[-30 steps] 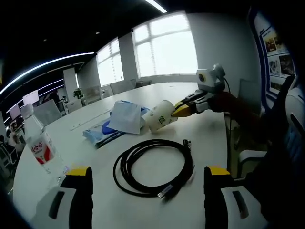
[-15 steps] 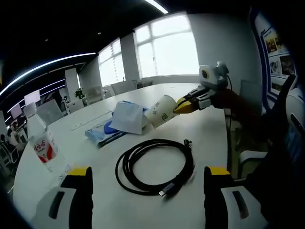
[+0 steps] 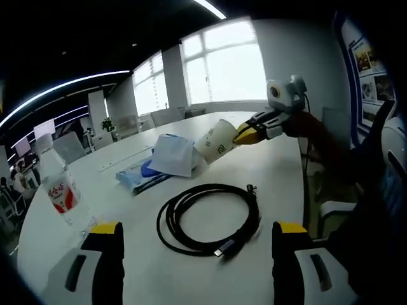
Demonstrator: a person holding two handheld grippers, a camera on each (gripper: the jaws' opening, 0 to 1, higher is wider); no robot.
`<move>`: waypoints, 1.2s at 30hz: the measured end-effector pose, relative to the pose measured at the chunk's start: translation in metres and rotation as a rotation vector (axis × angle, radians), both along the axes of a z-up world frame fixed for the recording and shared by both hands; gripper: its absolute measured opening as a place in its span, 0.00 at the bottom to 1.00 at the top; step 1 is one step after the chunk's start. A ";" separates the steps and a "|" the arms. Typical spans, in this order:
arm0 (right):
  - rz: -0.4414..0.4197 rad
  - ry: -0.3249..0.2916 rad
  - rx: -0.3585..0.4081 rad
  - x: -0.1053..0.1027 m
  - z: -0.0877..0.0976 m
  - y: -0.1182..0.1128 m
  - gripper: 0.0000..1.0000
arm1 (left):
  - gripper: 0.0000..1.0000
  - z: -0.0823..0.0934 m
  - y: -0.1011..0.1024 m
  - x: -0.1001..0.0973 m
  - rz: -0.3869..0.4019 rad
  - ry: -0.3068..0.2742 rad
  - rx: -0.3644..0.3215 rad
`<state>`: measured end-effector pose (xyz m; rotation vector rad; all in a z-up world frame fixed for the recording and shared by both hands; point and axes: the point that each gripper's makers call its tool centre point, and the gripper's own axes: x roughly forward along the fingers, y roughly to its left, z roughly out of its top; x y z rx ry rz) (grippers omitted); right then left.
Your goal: Arrange the tabletop items into an orderly group along one side of the table until the central work area is clear of visible clutter.
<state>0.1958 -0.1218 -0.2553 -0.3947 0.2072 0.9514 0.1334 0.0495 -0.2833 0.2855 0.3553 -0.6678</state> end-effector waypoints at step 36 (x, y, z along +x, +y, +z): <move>0.117 -0.080 -0.264 0.003 0.024 0.008 0.00 | 0.96 -0.001 0.006 -0.003 0.017 -0.002 -0.002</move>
